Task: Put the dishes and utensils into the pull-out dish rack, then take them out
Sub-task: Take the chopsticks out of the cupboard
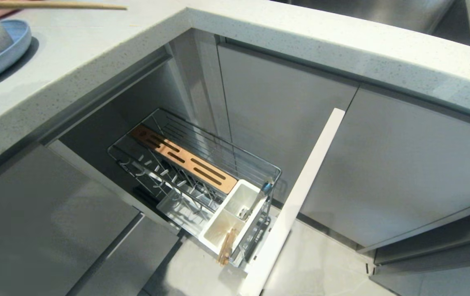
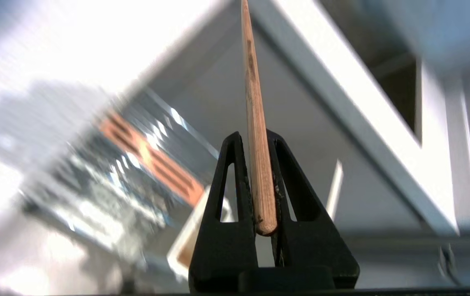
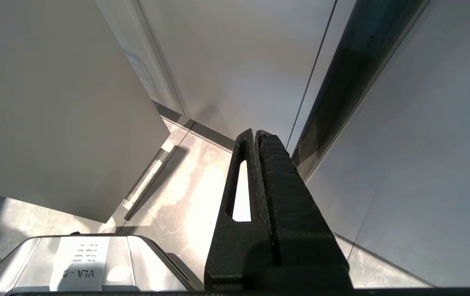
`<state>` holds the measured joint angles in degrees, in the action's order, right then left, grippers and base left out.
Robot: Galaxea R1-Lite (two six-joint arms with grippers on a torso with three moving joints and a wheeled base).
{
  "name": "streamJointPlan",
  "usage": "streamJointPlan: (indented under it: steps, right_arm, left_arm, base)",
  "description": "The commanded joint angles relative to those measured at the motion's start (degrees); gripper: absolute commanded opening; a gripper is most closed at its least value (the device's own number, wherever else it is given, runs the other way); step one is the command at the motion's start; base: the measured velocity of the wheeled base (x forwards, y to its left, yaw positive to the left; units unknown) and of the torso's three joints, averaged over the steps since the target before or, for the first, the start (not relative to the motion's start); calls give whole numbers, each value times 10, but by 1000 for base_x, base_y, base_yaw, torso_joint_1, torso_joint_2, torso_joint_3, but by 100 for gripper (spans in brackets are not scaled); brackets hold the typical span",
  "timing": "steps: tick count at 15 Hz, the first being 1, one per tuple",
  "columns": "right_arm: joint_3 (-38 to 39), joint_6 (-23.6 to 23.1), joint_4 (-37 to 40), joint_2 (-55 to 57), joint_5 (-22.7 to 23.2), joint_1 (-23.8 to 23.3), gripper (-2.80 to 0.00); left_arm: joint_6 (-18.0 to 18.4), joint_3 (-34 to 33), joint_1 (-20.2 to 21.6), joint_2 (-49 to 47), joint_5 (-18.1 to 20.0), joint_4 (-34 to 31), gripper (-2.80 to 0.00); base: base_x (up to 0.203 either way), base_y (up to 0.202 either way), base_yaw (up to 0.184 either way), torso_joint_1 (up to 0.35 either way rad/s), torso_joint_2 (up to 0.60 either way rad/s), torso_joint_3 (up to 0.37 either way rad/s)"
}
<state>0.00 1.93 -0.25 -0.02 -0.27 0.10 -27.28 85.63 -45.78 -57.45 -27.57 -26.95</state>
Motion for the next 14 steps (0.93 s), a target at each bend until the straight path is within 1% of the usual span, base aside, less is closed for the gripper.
streamJointPlan:
  steps: [1,3,6,8,11,12,14]
  right_arm:
    - [1,0,0,-2,0,1,-280]
    - [1,0,-1,-2,0,0,-280]
    - [1,0,0,-2,0,1,-280]
    - [1,0,0,-2,0,0,-280]
    - [1,0,0,-2,0,0,-280]
    - [1,0,-1,-2,0,0,-280]
    - [1,0,0,-2,0,1,-280]
  left_arm:
    - [31,-13,72,31,-1,42,-280]
    - [61,-27,150,39,0,82,-280]
    - [95,-42,293,53,5,126,-280]
    - [104,-47,390,65,19,136,-280]
    - [107,-97,519,85,42,137,-280]
    - [107,-121,547,97,46,137,-280]
    - [107,-149,573,114,48,136,-280]
  base:
    - [0,0,0,0,0,0]
    - [0,0,0,0,0,0]
    - [0,0,0,0,0,0]
    - [0,0,0,0,0,0]
    - [0,0,0,0,0,0]
    - [0,0,0,0,0,0]
    - [0,0,0,0,0,0]
